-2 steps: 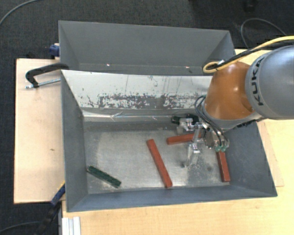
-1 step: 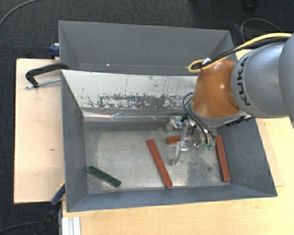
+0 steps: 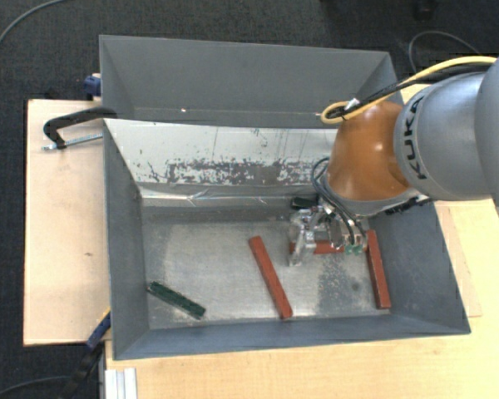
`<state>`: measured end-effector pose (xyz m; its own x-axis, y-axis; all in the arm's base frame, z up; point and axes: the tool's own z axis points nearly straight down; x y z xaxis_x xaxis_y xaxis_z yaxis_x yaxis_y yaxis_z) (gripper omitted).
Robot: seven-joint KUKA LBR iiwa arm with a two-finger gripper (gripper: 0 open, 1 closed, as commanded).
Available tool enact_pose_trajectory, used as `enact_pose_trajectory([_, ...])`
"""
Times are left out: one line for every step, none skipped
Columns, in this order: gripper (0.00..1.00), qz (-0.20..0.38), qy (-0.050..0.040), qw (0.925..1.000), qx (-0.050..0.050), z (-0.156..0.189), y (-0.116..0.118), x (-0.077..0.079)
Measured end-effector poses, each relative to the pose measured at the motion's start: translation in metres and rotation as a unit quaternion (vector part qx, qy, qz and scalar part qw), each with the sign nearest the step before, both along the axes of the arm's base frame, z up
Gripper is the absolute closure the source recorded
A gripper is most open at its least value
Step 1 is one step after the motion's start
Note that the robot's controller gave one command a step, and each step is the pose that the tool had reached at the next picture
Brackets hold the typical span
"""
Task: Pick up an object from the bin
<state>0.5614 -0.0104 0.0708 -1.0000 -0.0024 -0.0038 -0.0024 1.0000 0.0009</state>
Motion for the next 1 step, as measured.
enact_pose_trajectory([1.0, -0.004, -0.0055, 1.0, 0.0, 0.1384, -0.0134, 0.0033])
